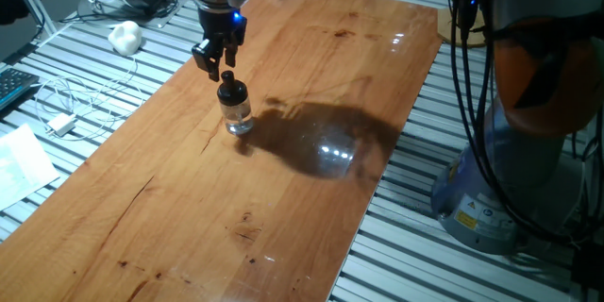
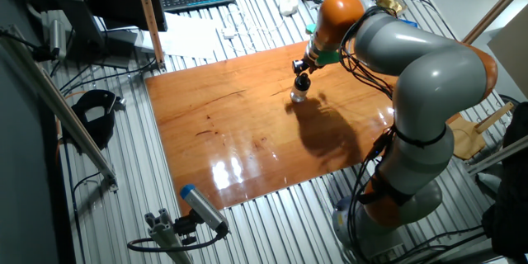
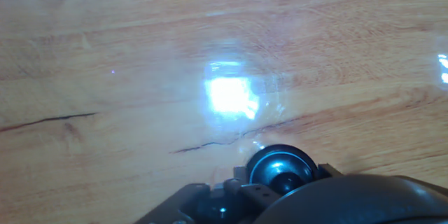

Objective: Screw the lid onto the jar

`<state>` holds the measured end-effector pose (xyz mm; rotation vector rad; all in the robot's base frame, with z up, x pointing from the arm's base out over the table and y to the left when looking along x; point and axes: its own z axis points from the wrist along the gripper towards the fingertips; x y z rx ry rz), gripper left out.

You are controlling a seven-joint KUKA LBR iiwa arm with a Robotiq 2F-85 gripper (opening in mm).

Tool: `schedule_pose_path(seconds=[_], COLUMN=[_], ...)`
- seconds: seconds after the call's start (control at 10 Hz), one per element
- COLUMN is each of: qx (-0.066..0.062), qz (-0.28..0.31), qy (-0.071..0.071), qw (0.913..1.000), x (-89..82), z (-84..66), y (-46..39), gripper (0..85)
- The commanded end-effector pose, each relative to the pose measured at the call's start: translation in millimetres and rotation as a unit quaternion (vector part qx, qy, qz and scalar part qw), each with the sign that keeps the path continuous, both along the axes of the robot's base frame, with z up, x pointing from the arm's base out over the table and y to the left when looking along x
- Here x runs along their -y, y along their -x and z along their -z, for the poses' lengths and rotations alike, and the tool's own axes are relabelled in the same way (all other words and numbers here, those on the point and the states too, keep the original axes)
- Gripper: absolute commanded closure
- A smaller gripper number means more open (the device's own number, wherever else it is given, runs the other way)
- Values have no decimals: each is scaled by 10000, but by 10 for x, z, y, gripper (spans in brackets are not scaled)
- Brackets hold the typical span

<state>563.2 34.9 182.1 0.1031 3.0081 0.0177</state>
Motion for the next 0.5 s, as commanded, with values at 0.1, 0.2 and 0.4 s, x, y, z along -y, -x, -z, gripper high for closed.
schedule_pose_path(seconds=[0.1,0.2,0.4], qx=[-90,-90,-105], qz=[-28,-5,34], qy=[123,173,222], qw=[9999,9998,9997], x=[-11,-12,-27], z=[-31,-31,-12], y=[-6,-7,-13], gripper=[170,170,0])
